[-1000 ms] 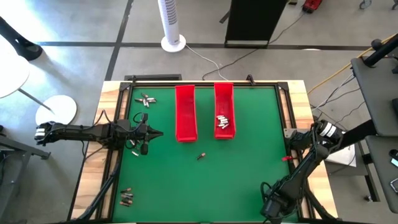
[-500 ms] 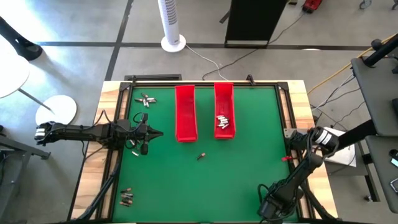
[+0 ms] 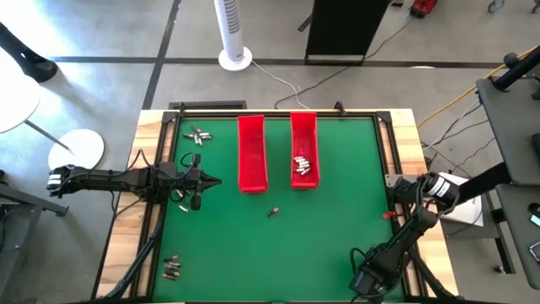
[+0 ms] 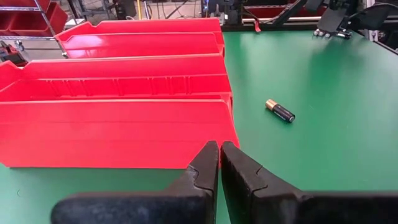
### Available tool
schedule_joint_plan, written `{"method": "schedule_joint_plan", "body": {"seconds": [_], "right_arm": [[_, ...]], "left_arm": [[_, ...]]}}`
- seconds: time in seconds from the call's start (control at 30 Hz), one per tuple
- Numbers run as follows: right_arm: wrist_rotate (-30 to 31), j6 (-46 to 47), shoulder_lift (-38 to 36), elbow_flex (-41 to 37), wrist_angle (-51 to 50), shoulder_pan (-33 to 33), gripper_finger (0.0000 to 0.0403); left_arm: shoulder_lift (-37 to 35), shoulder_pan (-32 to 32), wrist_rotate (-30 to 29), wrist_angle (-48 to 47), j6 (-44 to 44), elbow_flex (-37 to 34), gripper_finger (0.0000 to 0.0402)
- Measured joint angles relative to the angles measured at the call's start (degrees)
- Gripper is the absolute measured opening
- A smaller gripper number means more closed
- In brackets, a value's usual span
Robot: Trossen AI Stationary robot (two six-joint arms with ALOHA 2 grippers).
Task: Sort batteries
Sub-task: Adjust the silver batteries
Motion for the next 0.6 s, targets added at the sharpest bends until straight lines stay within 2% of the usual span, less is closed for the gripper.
{"method": "schedule_joint_plan", "body": {"seconds": [0.13,0.6], "right_arm": [[2.0,-1.1,0.0,-0.1,-0.6,-0.4,0.0012],[1.9,-2.9,-0.4,1.0,-0.8,-2.7,0.0012]], "left_arm": [[0.0,0.0,0.0,0.0,0.0,0.0,0.0],[0.0,0.0,0.0,0.0,0.0,0.0,0.0]]}}
